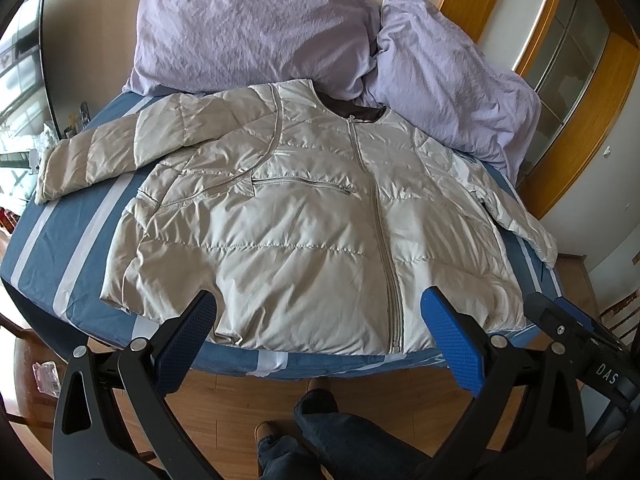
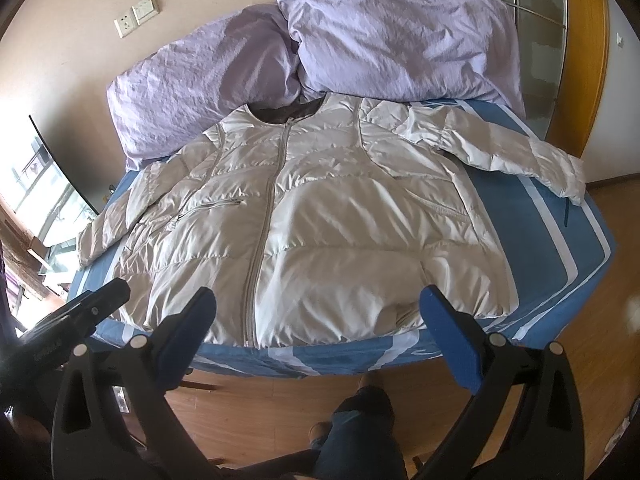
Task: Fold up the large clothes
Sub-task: 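Grasp the jacket sleeve cuff with the right gripper and lift it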
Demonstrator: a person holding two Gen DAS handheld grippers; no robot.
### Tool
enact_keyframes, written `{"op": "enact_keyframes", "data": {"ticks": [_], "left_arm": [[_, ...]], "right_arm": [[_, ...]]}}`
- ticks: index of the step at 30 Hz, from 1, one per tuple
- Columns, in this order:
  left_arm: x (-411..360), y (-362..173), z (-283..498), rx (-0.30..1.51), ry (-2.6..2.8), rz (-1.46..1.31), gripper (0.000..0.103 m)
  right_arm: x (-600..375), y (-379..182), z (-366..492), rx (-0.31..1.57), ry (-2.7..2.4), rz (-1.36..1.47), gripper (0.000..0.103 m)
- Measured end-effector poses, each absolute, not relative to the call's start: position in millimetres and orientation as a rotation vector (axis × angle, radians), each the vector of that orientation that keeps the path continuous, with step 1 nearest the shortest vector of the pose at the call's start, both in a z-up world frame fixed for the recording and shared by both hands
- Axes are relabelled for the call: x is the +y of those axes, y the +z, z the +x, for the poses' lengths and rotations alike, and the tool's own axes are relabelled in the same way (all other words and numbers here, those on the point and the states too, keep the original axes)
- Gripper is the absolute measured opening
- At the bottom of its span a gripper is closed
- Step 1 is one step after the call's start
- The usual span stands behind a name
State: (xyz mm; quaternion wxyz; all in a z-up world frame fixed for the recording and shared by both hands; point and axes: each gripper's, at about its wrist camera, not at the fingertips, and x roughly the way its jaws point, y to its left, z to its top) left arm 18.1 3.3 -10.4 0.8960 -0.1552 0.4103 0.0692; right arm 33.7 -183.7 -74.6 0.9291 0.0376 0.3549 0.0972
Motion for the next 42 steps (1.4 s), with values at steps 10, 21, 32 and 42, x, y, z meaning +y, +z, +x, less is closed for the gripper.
{"op": "enact_keyframes", "data": {"ticks": [10,21,32,42], "left_arm": [[4.0,-22.6,46.0,0.886,0.203,-0.252,0.102],[11.7,-47.3,127.7,0.943,0.236,-0.254,0.102],[17.7,-61.1,173.6,1.003,0.26,-0.261,0.102],[24.9,-67.4,181.6,1.025,0.282,-0.281,0.102]], "right_arm": [[-232.5,-81.0,96.9,0.759,0.096,0.178,0.101],[-393.7,-88.9,208.8,0.792,-0.234,0.428,0.101],[-543.5,-121.7,270.6,0.853,-0.565,0.591,0.095],[-579.7,-155.7,274.3,0.87,-0.572,0.701,0.059]]}}
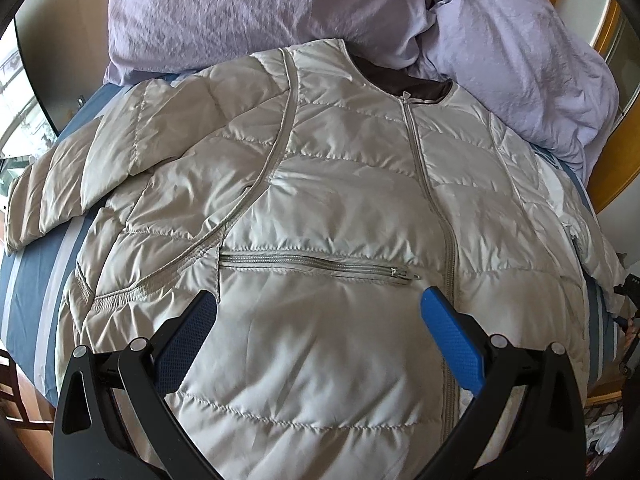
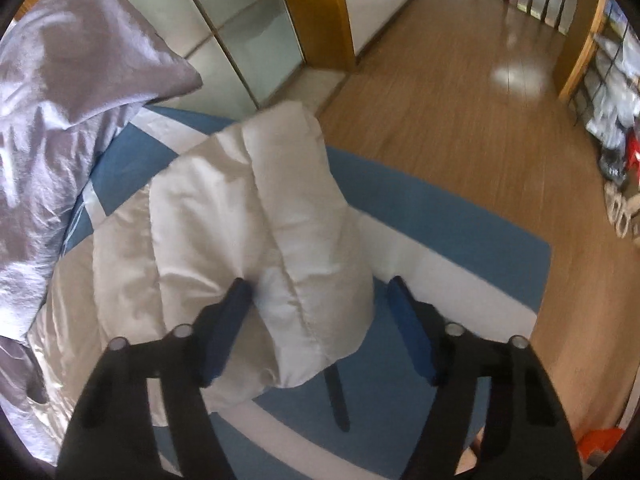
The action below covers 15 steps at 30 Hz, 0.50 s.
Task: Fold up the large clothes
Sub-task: 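Grasp the jacket sleeve cuff with the right gripper and lift it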
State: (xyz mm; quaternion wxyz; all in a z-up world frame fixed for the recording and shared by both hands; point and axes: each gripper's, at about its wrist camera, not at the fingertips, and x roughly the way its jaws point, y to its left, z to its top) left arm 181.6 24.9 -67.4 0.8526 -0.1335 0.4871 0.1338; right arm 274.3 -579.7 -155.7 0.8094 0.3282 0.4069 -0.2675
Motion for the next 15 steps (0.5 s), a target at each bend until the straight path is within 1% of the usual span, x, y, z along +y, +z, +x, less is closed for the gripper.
{"op": "enact_keyframes", "data": {"ticks": [1,3,5,6,9,15], "left_arm": [[25.5,-68.2,181.9,1.028,0.283,-0.282,0.102],[26.8,-69.1,182.4,1.034,0.284,-0.286,0.102],[28.4,-69.4,181.3,1.035,0.286,-0.289,0.102],[29.3,-69.3,181.2,1.034,0.288,-0.29,0.102],[33.2,-68.9,179.0,1.029,0.294,-0.297,0.102],[42.1,-66.7,172.4,1.017,0.307,-0.315,0.102]], "right_arm": [[-576.8,-155.0,274.6,0.868,-0.567,0.679,0.054],[-568.8,-154.9,281.9,0.865,-0.53,0.664,0.031],[-561.3,-151.5,286.3,0.861,-0.516,0.657,0.024],[-558.4,-147.9,287.7,0.857,-0.519,0.645,0.021],[-544.1,-130.7,294.3,0.83,-0.527,0.578,0.019],[-491.3,-74.1,319.7,0.716,-0.424,0.438,0.019]]}}
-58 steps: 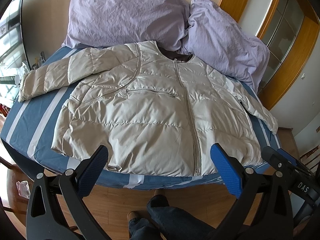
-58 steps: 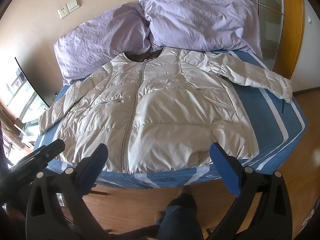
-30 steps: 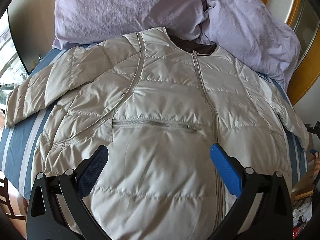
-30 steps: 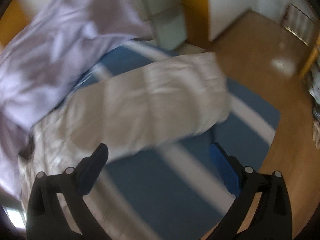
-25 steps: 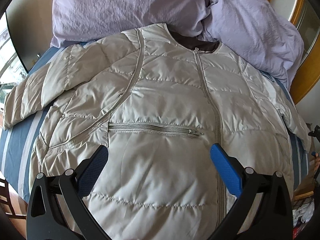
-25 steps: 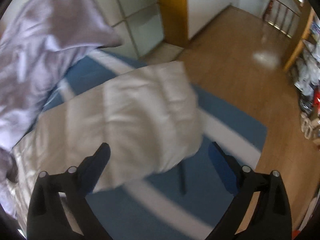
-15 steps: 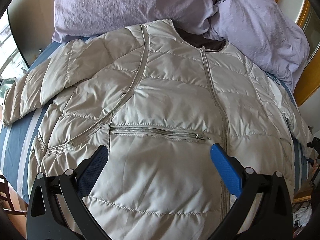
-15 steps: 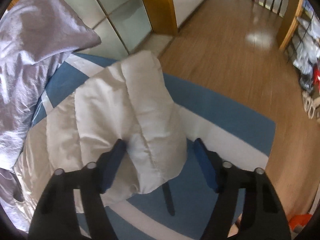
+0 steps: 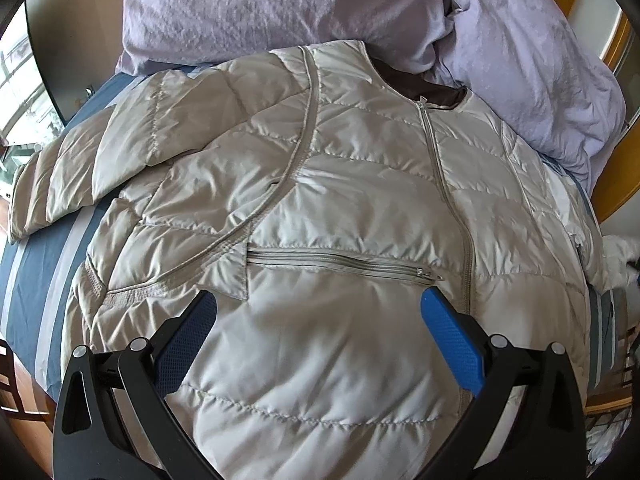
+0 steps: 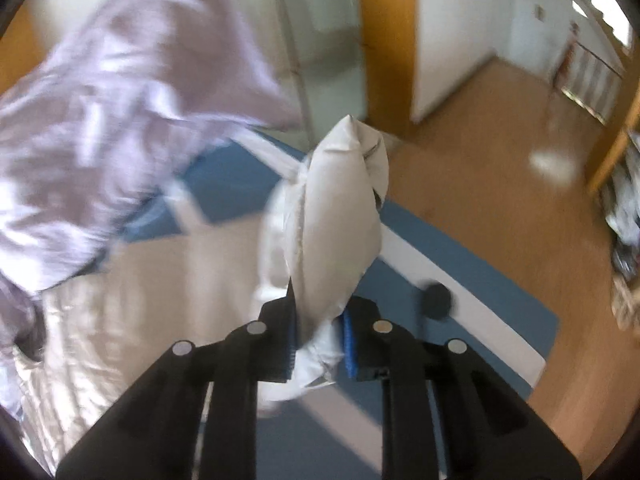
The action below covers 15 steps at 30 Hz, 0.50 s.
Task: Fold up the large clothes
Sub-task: 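Grasp the jacket sleeve cuff with the right gripper and lift it, then lay the sleeve across the jacket front and open the right gripper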
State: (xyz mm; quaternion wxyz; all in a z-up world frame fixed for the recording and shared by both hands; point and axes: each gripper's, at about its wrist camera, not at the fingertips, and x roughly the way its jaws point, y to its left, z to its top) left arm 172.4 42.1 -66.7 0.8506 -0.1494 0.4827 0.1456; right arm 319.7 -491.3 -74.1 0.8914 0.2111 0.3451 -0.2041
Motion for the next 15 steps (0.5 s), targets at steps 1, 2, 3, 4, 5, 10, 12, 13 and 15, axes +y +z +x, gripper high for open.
{"op": "enact_keyframes", "data": {"ticks": [1,2,3,4,5,10,12,13,15], "left_arm": [[44.0,-66.0,171.0,1.013,0.309,-0.317,0.102],[45.6,-65.3,169.7,1.01,0.311,-0.319,0.102],[47.1,-64.6,168.4,1.007,0.314,-0.321,0.102],[48.6,-63.9,166.9,1.004,0.315,-0.322,0.102],[50.4,-63.0,165.0,1.001,0.319,-0.321,0.102],[58.6,-61.7,157.3,0.993,0.339,-0.33,0.102],[62.3,-61.7,154.0,0.991,0.349,-0.339,0.102],[64.7,-61.5,152.3,0.989,0.355,-0.343,0.102],[69.6,-61.3,148.9,0.984,0.368,-0.351,0.102]], "right_arm": [[-482.5,-67.1,325.8,0.709,-0.393,0.427,0.019],[-464.1,-58.1,333.0,0.702,-0.351,0.4,0.019],[-447.2,-51.6,340.9,0.699,-0.317,0.372,0.019],[-427.4,-46.0,349.4,0.699,-0.278,0.342,0.019],[-411.3,-42.8,355.8,0.7,-0.246,0.321,0.019],[-315.2,-38.9,383.0,0.735,-0.061,0.2,0.019],[-274.4,-45.6,394.4,0.775,-0.008,0.147,0.019],[-261.2,-49.4,397.9,0.792,0.006,0.13,0.019],[-228.2,-63.0,399.3,0.829,0.051,0.093,0.019]]}}
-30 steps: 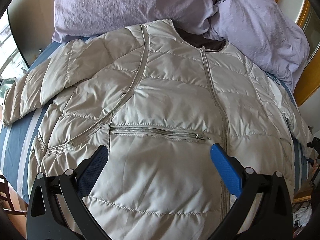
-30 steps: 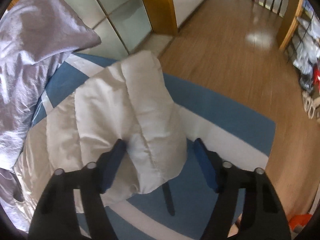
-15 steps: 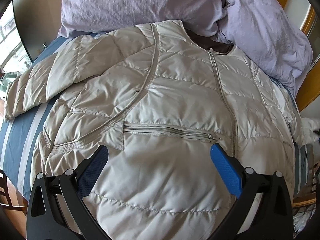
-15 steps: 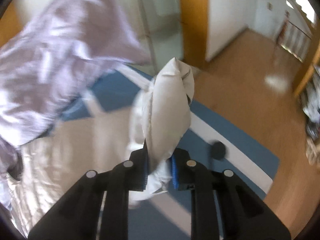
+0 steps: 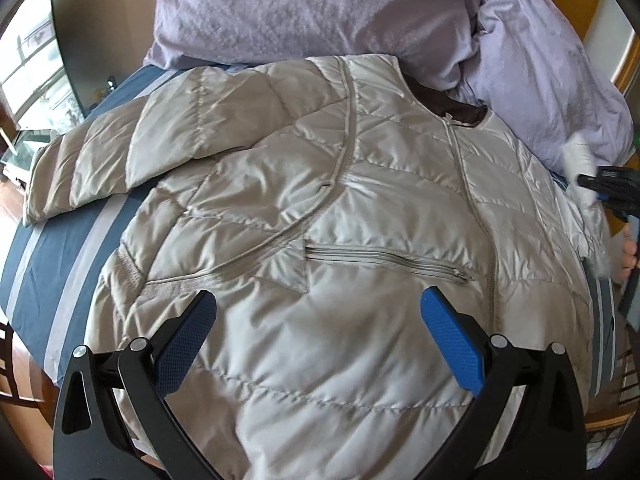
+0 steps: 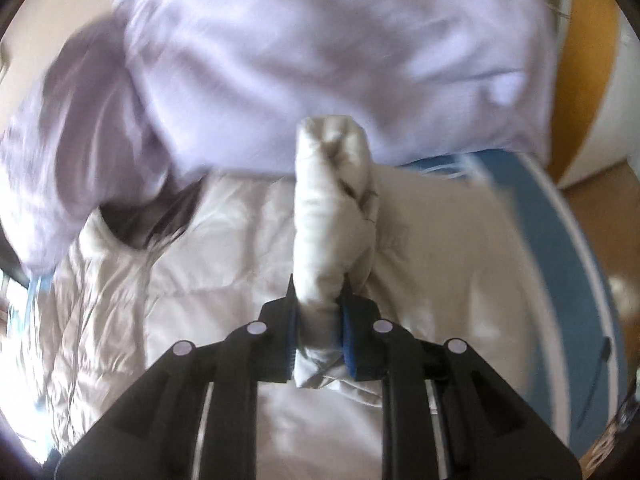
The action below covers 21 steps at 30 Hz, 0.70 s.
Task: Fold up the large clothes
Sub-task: 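Lay the sleeve across the jacket front and open the right gripper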
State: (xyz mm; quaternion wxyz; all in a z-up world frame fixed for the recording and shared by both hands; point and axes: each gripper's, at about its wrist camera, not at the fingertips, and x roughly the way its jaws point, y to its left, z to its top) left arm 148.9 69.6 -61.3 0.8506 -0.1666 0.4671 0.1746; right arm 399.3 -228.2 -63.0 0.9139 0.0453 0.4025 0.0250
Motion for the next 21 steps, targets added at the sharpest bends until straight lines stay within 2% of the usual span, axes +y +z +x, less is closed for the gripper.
{"op": "enact_keyframes", "data": {"ticks": [12,17,19,21], "left_arm": [[99.7,-60.1,129.3,0.963,0.442,-0.393,0.102],[112.7,-59.9,121.3,0.954,0.471,-0.412,0.102],[117.3,-60.2,119.6,0.952,0.474,-0.423,0.102],[121.6,-60.3,118.1,0.951,0.474,-0.433,0.102]], "right_arm": [[-72.7,-87.9,378.7,0.937,0.351,0.026,0.019],[-38.2,-93.3,372.0,0.958,0.392,0.0,0.02],[-29.0,-102.3,374.4,0.976,0.394,-0.023,0.023],[-28.7,-111.8,377.1,1.021,0.415,-0.021,0.036]]}}
